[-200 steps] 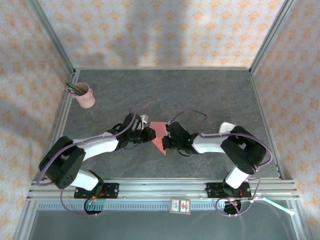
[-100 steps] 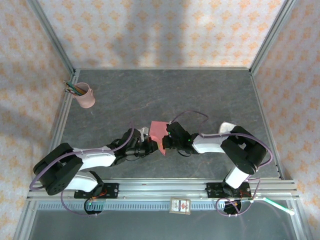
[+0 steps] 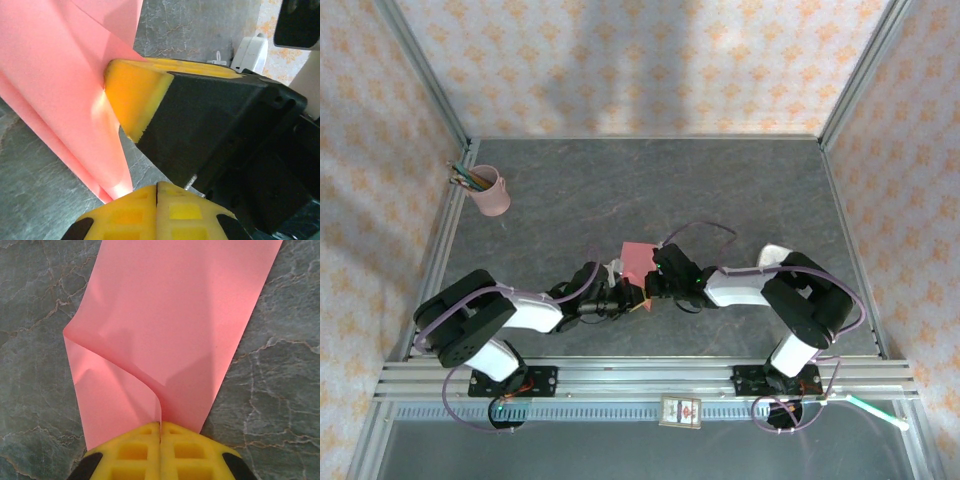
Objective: Fold a paper plane with a square sheet of paper (pick it up from the middle)
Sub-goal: Third fold the triangle at the center of the table.
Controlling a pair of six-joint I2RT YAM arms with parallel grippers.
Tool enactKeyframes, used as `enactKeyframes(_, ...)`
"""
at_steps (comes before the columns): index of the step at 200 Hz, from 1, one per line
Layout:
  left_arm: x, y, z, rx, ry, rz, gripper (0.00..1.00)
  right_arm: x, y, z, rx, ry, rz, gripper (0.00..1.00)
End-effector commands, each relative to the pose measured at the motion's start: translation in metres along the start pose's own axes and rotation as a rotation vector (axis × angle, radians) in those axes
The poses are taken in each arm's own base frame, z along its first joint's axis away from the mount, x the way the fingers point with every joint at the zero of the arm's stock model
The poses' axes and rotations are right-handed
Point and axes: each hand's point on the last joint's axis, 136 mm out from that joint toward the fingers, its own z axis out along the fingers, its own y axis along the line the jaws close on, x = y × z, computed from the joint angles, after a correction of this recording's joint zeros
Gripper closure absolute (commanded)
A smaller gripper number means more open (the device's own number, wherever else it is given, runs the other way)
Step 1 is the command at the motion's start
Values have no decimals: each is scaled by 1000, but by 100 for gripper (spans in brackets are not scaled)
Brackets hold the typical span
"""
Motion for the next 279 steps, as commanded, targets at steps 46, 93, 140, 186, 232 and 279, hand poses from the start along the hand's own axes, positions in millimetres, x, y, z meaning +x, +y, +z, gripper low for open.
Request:
enactKeyframes(46,3,-1,9,33,21,-10,100,19,-31,4,114,50,7,97)
enactKeyframes(93,4,8,12,6,27,-20,100,19,-33,4,121,52,2,97)
enactKeyframes(140,10,31,12,-52,36,-42,100,21,-34,4,128,57,-2,97)
enactKeyframes(186,13,35,11,-68,48,-36,100,24,-36,6,134,67,-4,97)
enactKeyframes(232,12,7,6,20,52,-12,100,23,-37,6,142,67,-7,97)
enactKeyframes(279,13,5,9,22,65,-14,100,21,-36,5,144,64,-12,97)
